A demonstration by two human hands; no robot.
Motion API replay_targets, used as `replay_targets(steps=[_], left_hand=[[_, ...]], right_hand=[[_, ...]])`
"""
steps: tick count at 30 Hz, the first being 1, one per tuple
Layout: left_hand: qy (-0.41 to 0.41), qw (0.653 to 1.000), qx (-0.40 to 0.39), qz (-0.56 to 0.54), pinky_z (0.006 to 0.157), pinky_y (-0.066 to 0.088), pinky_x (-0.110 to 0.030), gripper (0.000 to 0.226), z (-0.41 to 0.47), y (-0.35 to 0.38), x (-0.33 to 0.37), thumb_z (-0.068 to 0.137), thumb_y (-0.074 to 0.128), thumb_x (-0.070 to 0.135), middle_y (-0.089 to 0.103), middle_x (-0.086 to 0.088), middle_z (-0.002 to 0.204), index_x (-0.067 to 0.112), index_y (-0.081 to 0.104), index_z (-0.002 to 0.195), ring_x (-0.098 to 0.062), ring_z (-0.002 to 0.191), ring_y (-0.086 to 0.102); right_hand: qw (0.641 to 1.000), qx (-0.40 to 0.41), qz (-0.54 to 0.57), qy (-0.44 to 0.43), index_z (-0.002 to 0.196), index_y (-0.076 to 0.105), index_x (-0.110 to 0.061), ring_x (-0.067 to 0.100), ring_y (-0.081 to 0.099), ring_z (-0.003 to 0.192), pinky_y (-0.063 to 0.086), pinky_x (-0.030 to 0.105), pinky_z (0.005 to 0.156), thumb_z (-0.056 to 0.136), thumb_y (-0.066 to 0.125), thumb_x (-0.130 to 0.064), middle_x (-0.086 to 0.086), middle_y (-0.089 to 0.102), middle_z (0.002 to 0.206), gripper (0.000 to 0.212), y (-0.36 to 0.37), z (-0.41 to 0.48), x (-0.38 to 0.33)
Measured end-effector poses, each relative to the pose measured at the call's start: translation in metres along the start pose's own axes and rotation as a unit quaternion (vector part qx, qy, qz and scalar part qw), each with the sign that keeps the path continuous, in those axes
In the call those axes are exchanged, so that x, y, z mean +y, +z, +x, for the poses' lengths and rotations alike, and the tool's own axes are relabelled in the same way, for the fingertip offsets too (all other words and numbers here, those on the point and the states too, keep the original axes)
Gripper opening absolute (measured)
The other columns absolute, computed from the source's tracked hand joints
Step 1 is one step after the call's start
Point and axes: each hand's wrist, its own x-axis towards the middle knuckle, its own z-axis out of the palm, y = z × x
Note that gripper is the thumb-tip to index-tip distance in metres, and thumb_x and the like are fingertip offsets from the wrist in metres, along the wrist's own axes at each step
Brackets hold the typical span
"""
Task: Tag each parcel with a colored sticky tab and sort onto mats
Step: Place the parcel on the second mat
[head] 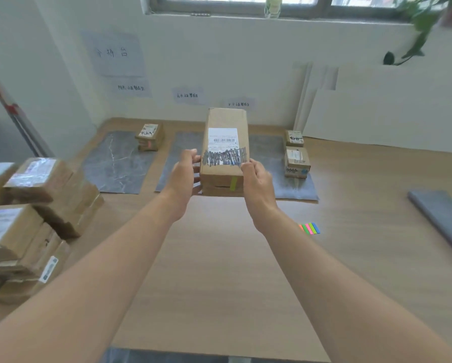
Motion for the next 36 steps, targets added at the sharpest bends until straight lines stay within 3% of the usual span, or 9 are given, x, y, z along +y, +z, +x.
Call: replay_targets(steps=[6,11,14,22,26,29,32,34,36], left_hand=[[0.006,0.999,0.034,0.022,0.083,0.046,-0.031,0.032,0.082,0.021,-0.013,0.103,0.036,0.032,0.066,0.002,0.086,0.020,0.064,0.092,-0.014,0.084,0.058],[-0.018,0.998,0.051,0.028,0.087,0.045,-0.034,0.036,0.156,0.030,-0.029,0.104,0.036,0.029,0.068,0.008,0.075,0.022,0.065,0.085,-0.016,0.083,0.056],[-0.036,0.998,0.046,0.037,0.085,0.036,-0.033,0.036,0.195,0.029,-0.041,0.102,0.036,0.032,0.067,0.019,0.060,0.026,0.065,0.082,-0.015,0.083,0.051],[-0.074,0.995,0.044,0.057,0.096,0.042,-0.033,0.036,0.299,0.010,-0.073,0.101,0.040,0.034,0.065,0.019,0.064,0.029,0.064,0.075,-0.015,0.089,0.055],[-0.101,0.994,-0.001,0.051,0.091,0.043,-0.034,0.039,0.355,0.005,-0.088,0.100,0.039,0.033,0.066,0.020,0.065,0.030,0.067,0.072,-0.017,0.090,0.054],[-0.114,0.992,-0.008,0.060,0.100,0.046,-0.039,0.039,0.393,0.003,-0.098,0.089,0.041,0.043,0.067,0.019,0.068,0.036,0.071,0.065,-0.016,0.091,0.056],[-0.126,0.991,0.002,0.048,0.102,0.046,-0.041,0.034,0.429,0.008,-0.109,0.078,0.041,0.051,0.069,0.011,0.084,0.030,0.068,0.084,-0.016,0.091,0.057],[-0.131,0.991,0.009,0.039,0.093,0.046,-0.038,0.042,0.452,0.015,-0.115,0.076,0.042,0.053,0.068,0.005,0.092,0.025,0.067,0.093,-0.017,0.091,0.058],[-0.133,0.990,0.015,0.036,0.088,0.045,-0.036,0.049,0.475,0.023,-0.125,0.076,0.042,0.054,0.069,0.004,0.095,0.022,0.069,0.099,-0.016,0.090,0.058]], right_hand=[[0.999,-0.032,0.008,0.030,0.095,0.066,-0.030,0.016,0.060,0.097,0.044,0.030,0.076,0.084,0.043,-0.050,0.007,0.062,0.119,0.033,0.016,0.089,0.024],[0.997,-0.045,0.022,0.059,0.097,0.066,-0.028,0.014,0.059,0.092,0.044,0.029,0.074,0.093,0.044,-0.040,0.006,0.066,0.112,0.026,0.032,0.156,0.045],[0.996,-0.053,0.021,0.070,0.097,0.066,-0.026,0.015,0.060,0.091,0.046,0.029,0.075,0.094,0.044,-0.036,0.005,0.069,0.108,0.025,0.042,0.185,0.057],[0.992,-0.039,0.004,0.119,0.101,0.065,-0.025,0.006,0.057,0.086,0.040,0.025,0.070,0.100,0.045,-0.032,-0.008,0.064,0.099,0.021,0.087,0.266,0.087],[0.990,-0.010,0.003,0.143,0.113,0.066,-0.033,0.006,0.059,0.103,0.042,0.026,0.076,0.096,0.047,-0.039,-0.005,0.066,0.115,0.026,0.110,0.302,0.108],[0.988,-0.005,0.009,0.151,0.107,0.069,-0.033,0.003,0.059,0.102,0.043,0.024,0.078,0.098,0.046,-0.036,-0.006,0.067,0.112,0.025,0.124,0.330,0.118],[0.987,0.002,0.020,0.161,0.112,0.070,-0.031,0.010,0.060,0.109,0.044,0.027,0.082,0.100,0.046,-0.035,-0.007,0.068,0.117,0.028,0.135,0.363,0.133],[0.984,0.023,0.035,0.174,0.132,0.064,-0.028,0.008,0.056,0.120,0.043,0.027,0.096,0.101,0.047,-0.035,-0.011,0.063,0.131,0.036,0.140,0.385,0.143],[0.981,0.034,0.047,0.186,0.139,0.059,-0.027,0.008,0.052,0.128,0.040,0.031,0.109,0.102,0.046,-0.034,-0.011,0.060,0.138,0.041,0.144,0.408,0.154]])
